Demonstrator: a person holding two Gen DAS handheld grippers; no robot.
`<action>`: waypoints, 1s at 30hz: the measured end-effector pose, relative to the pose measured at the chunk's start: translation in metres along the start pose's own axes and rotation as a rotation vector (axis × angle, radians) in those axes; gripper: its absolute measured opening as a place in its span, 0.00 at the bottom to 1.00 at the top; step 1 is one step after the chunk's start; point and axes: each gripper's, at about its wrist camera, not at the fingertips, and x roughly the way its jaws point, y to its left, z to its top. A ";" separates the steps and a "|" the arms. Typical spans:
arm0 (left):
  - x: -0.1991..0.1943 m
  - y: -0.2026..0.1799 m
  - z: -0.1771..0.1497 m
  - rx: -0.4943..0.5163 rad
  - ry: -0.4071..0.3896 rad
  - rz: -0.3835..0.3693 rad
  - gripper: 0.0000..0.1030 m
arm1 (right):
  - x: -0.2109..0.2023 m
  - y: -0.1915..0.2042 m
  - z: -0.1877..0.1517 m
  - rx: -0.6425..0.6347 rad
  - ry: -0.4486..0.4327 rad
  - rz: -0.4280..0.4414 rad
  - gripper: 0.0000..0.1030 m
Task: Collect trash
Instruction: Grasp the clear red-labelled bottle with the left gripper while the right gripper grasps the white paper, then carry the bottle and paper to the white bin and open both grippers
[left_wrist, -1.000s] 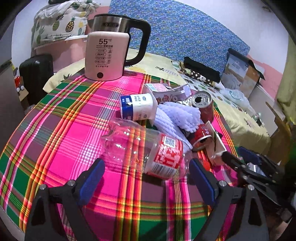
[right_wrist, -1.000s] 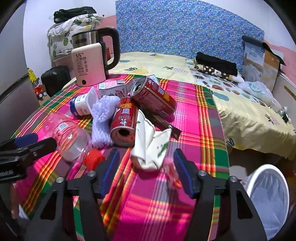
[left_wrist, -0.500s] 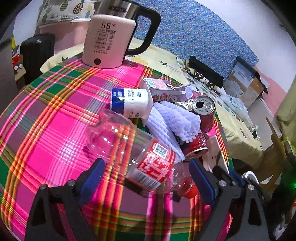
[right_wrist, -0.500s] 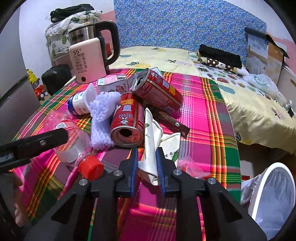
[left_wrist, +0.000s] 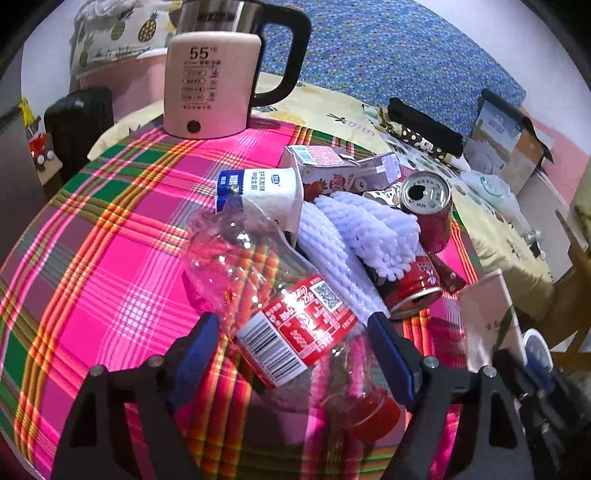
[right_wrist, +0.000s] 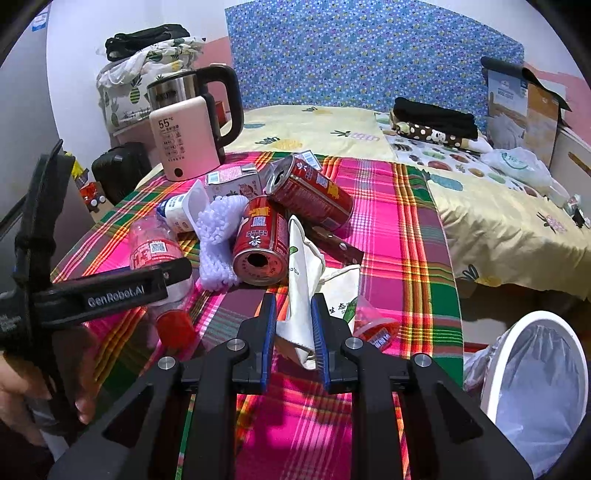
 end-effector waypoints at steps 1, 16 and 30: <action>-0.002 0.000 -0.002 0.011 -0.006 0.009 0.77 | -0.001 0.000 0.000 0.001 -0.005 0.001 0.19; -0.051 -0.013 -0.022 0.139 -0.083 -0.013 0.76 | -0.038 -0.013 -0.016 0.041 -0.072 -0.042 0.19; -0.064 -0.120 -0.041 0.397 -0.072 -0.256 0.76 | -0.075 -0.071 -0.048 0.192 -0.089 -0.198 0.19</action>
